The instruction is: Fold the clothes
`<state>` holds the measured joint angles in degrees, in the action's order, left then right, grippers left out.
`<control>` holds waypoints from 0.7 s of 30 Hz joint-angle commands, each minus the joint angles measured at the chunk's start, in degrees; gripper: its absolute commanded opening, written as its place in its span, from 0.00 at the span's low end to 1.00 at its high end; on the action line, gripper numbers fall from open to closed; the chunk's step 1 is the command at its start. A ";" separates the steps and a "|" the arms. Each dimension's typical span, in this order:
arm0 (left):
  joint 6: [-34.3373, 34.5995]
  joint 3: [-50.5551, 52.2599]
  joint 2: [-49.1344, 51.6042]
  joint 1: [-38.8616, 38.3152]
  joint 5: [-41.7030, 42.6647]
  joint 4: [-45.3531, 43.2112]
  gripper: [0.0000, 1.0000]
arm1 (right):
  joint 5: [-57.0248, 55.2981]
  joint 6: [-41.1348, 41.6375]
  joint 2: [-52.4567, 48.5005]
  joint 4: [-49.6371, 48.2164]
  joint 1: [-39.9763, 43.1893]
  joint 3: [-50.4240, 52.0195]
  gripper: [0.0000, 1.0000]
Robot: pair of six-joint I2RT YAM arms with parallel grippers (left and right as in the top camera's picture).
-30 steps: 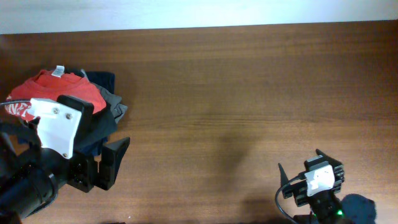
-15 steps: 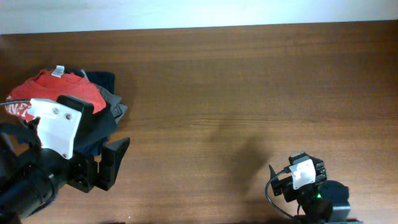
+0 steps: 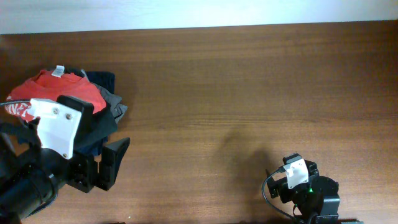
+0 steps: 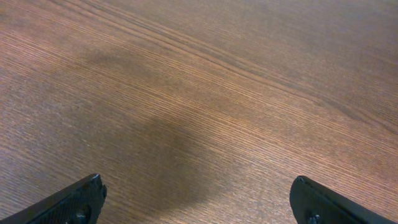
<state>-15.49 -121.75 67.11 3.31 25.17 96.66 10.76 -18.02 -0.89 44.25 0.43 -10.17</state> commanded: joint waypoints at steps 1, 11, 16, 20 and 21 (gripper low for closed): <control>-0.68 0.07 0.04 -0.33 0.92 0.02 0.99 | -0.94 0.04 0.63 -0.15 -0.42 0.50 0.99; -0.68 0.07 0.04 -0.33 0.92 0.02 0.99 | -0.94 0.04 0.63 -0.15 -0.42 0.50 0.99; -0.72 0.11 -0.26 -0.33 0.24 -0.50 0.99 | -0.94 0.04 0.63 -0.15 -0.42 0.50 0.99; -0.74 4.48 -2.71 -0.33 0.07 -10.10 0.99 | -0.94 0.04 0.63 -0.15 -0.42 0.50 0.99; -0.74 7.21 -3.98 -0.33 0.33 -14.47 0.99 | -0.94 0.04 0.63 -0.15 -0.42 0.50 0.99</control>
<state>-15.49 -119.50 65.78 3.31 25.06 88.73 10.52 -18.02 -0.89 44.23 0.43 -10.17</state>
